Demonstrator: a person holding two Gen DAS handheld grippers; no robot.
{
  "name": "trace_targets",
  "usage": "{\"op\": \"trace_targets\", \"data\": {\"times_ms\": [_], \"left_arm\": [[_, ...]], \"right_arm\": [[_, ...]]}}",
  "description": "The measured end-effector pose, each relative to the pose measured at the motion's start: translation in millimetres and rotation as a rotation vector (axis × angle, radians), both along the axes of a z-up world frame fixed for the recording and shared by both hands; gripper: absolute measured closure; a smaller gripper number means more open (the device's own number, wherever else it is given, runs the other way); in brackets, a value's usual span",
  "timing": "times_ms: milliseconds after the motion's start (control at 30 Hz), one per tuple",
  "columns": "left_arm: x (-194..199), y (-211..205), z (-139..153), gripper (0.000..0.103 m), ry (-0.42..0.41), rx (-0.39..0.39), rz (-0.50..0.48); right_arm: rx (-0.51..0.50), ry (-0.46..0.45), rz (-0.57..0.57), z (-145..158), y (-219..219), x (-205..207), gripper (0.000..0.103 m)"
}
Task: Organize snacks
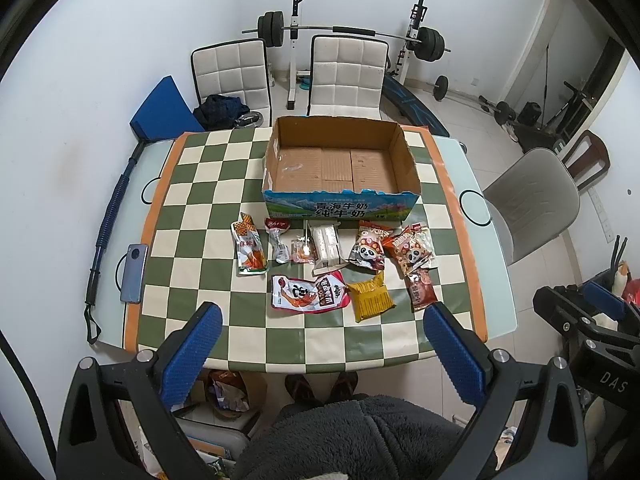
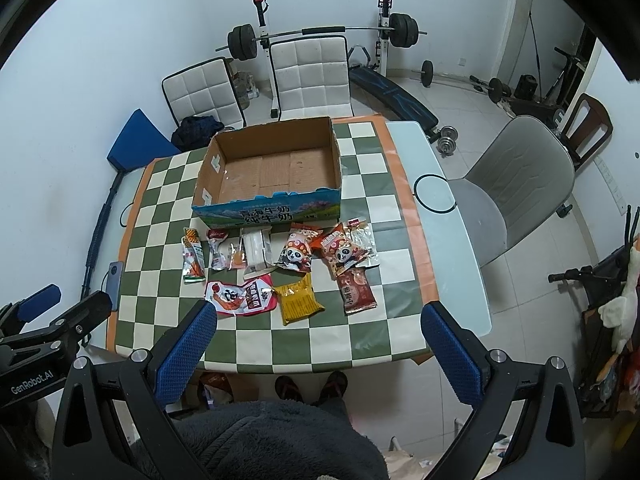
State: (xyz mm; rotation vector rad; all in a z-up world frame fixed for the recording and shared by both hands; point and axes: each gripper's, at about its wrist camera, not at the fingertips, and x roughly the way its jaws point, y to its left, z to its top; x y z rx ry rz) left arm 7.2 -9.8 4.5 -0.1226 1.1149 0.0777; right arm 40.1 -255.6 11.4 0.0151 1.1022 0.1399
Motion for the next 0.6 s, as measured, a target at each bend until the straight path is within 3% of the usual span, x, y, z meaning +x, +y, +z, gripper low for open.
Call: {"op": "trace_targets", "data": {"times_ms": [600], "left_arm": [[1.8,-1.1,1.6,0.0,-0.004,0.002,-0.001]], "right_arm": [[0.004,-0.001,-0.001,-1.6,0.1,-2.0,0.0]]}}
